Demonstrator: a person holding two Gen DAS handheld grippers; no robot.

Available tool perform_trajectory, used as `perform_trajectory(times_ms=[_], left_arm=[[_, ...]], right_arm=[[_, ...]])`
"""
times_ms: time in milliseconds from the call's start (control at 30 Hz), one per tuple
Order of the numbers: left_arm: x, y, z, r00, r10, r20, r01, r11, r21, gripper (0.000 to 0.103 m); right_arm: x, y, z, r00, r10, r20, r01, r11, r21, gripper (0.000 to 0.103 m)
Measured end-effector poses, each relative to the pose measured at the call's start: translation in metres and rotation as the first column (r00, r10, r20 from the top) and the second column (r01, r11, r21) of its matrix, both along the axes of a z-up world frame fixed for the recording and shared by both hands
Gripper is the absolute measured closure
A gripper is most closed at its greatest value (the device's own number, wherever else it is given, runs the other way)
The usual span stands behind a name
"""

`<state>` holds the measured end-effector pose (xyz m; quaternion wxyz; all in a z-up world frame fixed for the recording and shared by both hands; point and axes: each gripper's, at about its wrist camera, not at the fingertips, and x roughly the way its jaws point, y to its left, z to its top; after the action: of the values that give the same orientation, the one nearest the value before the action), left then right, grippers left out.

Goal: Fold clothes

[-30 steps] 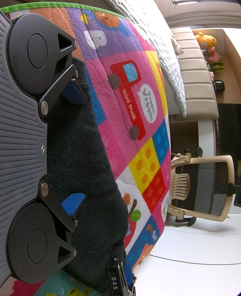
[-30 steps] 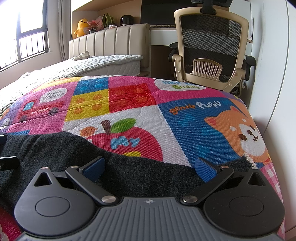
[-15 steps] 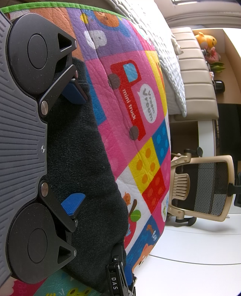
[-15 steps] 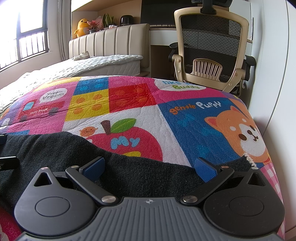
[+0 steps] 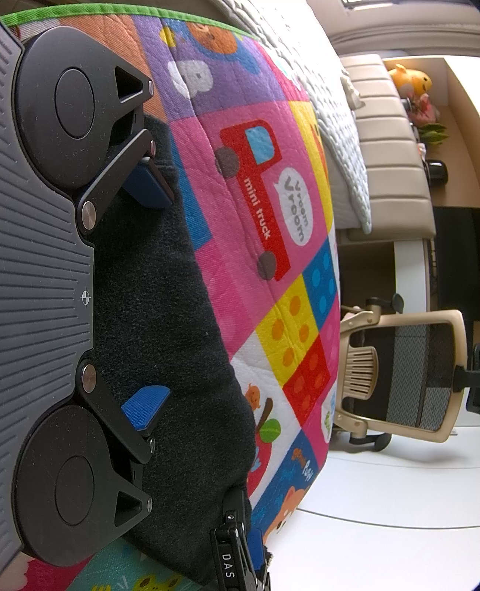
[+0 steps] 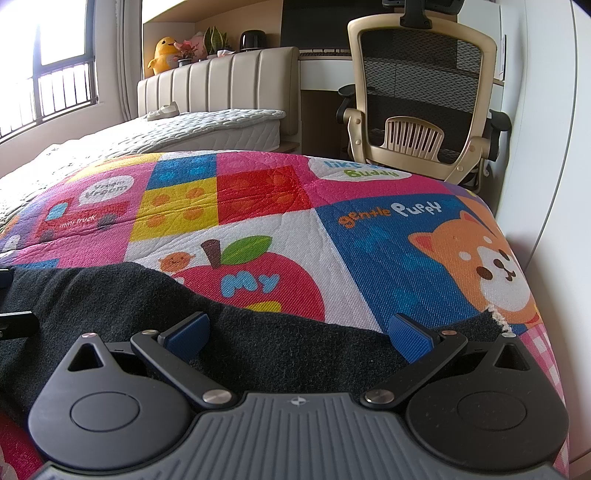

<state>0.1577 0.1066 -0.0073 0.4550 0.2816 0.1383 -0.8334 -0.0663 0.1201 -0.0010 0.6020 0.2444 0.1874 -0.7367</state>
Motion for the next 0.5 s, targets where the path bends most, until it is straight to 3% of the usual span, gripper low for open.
perform_trajectory(times_ms=[500], left_arm=[[-0.0008, -0.001, -0.0003, 1.0, 0.0, -0.001, 0.0, 1.0, 0.0, 0.0]], right_arm=[[0.0001, 0.0, 0.0001, 1.0, 0.0, 0.0, 0.0, 1.0, 0.0, 0.0]])
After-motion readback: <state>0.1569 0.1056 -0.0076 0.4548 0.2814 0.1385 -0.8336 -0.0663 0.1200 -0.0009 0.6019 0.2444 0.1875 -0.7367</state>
